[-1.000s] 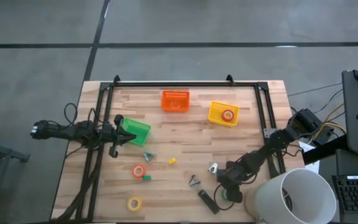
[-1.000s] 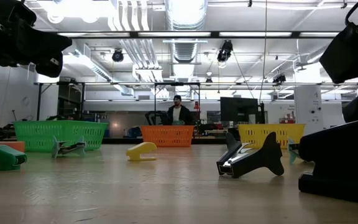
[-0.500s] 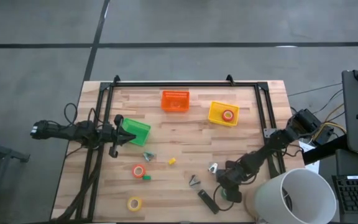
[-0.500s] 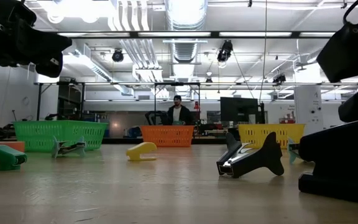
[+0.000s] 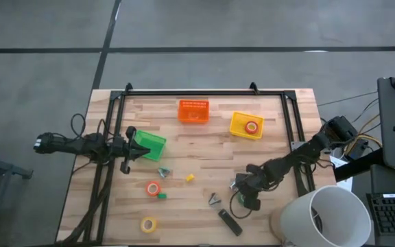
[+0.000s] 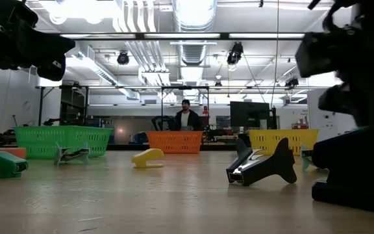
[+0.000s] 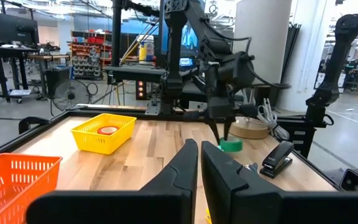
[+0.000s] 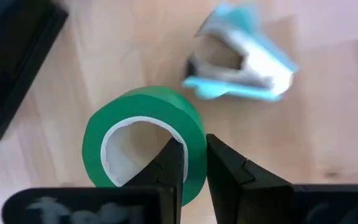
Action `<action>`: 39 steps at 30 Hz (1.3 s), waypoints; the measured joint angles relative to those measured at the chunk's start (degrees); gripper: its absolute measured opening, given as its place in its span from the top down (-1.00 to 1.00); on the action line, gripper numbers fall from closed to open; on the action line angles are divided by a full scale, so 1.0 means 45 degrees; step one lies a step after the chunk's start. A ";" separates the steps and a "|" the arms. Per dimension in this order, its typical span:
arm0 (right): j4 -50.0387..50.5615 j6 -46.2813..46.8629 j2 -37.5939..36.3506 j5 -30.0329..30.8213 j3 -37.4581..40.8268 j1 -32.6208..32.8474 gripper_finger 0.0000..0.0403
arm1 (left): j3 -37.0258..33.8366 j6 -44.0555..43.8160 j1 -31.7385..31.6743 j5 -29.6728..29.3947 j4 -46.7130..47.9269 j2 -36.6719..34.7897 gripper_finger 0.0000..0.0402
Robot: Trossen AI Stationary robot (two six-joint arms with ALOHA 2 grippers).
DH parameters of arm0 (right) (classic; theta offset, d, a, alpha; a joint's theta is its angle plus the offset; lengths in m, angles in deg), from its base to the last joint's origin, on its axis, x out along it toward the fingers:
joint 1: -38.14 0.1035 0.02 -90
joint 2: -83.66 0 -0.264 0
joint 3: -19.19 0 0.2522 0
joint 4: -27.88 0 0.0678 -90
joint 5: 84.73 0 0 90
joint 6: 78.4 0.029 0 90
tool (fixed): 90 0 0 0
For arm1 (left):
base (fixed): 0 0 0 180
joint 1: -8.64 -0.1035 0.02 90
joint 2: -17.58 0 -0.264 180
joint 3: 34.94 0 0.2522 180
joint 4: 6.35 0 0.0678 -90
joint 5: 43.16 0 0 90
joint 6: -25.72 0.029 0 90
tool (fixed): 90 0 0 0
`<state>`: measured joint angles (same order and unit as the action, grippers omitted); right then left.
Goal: Pick and place Stapler, Stapler remover, tape
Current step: Put the green tape into the yellow basket
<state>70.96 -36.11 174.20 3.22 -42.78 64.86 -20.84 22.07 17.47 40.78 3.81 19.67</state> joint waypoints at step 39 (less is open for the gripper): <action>0.4397 0.0038 -0.4825 0.6617 0.0136 -0.9479 0.73 | 0.0000 0.0002 0.0002 0.0000 0.0044 0.0000 0.88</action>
<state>90.74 -35.94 152.49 32.99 -42.16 22.20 -20.84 22.08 17.48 40.78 4.01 19.67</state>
